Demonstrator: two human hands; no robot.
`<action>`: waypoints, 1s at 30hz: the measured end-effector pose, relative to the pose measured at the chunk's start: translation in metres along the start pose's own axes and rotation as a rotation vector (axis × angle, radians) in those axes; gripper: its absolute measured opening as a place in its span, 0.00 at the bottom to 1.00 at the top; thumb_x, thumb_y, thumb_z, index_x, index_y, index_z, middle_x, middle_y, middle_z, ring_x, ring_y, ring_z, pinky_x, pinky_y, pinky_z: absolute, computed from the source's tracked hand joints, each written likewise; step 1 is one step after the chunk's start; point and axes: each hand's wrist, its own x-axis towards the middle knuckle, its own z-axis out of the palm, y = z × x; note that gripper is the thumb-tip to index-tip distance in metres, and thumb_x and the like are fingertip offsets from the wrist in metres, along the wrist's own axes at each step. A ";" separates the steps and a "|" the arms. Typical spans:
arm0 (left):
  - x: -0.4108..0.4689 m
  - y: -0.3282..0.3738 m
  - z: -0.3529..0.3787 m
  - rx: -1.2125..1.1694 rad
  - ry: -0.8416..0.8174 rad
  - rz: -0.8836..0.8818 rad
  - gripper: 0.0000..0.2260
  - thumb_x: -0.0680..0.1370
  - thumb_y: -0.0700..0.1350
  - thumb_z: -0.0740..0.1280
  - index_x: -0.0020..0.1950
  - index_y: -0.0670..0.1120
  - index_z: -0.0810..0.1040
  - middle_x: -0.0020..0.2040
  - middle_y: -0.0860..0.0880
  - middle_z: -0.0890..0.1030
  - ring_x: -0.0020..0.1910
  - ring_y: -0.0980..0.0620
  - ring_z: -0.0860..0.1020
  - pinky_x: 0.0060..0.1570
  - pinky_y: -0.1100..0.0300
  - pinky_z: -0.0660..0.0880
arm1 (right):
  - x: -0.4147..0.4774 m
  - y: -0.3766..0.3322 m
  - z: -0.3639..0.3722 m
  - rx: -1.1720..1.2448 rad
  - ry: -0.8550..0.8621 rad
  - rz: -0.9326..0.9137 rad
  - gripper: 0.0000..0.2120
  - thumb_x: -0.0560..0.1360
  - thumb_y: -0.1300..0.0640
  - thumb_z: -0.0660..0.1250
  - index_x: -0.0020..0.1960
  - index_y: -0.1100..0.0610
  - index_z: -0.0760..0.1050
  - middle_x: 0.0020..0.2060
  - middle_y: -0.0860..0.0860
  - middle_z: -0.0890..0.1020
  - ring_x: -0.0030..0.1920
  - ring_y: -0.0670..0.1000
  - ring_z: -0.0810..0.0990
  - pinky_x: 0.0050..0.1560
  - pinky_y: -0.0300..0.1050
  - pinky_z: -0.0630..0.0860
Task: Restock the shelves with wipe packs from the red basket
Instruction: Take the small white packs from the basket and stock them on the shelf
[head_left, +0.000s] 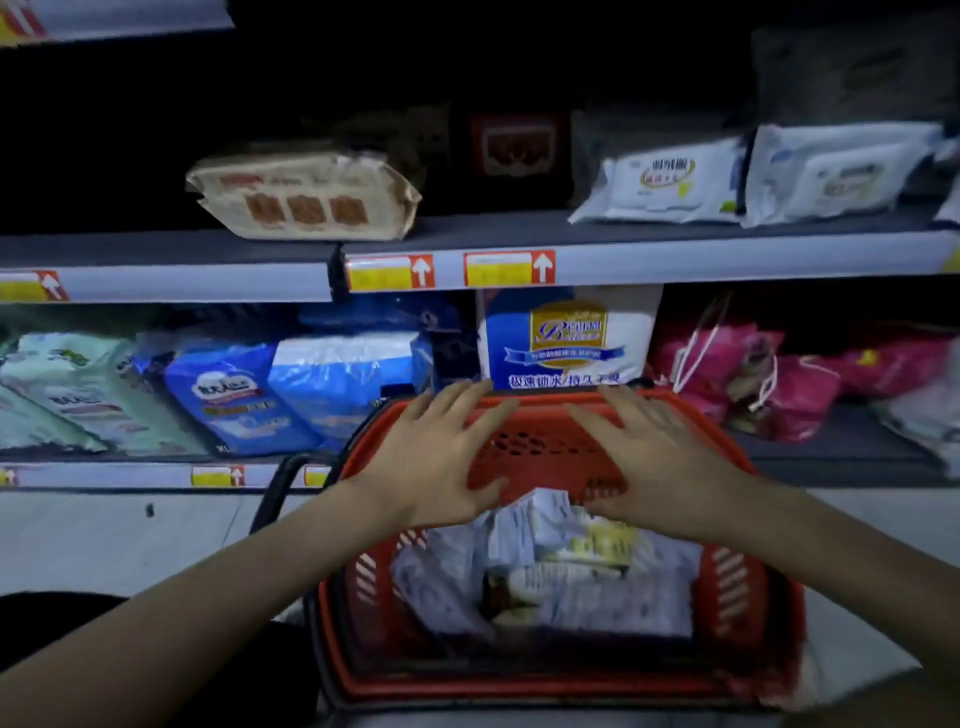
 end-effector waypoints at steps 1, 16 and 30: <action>-0.001 0.004 0.014 0.020 -0.047 0.018 0.39 0.75 0.68 0.58 0.84 0.55 0.58 0.82 0.44 0.63 0.80 0.40 0.63 0.75 0.39 0.64 | -0.001 0.005 0.011 -0.006 -0.039 0.004 0.49 0.75 0.37 0.70 0.83 0.47 0.43 0.81 0.57 0.48 0.81 0.59 0.50 0.79 0.53 0.54; 0.022 0.003 0.151 0.519 -0.684 0.228 0.44 0.77 0.54 0.71 0.85 0.49 0.48 0.78 0.41 0.64 0.74 0.39 0.65 0.66 0.41 0.70 | -0.037 0.035 0.120 -0.139 -0.487 -0.149 0.26 0.79 0.54 0.64 0.77 0.51 0.65 0.67 0.53 0.75 0.65 0.57 0.77 0.59 0.49 0.77; 0.040 -0.001 0.161 0.416 -0.729 0.084 0.26 0.81 0.41 0.66 0.79 0.53 0.68 0.71 0.47 0.77 0.66 0.44 0.80 0.57 0.49 0.77 | -0.028 0.036 0.123 -0.266 -0.462 -0.164 0.27 0.82 0.49 0.63 0.79 0.53 0.61 0.69 0.58 0.71 0.65 0.61 0.73 0.62 0.55 0.74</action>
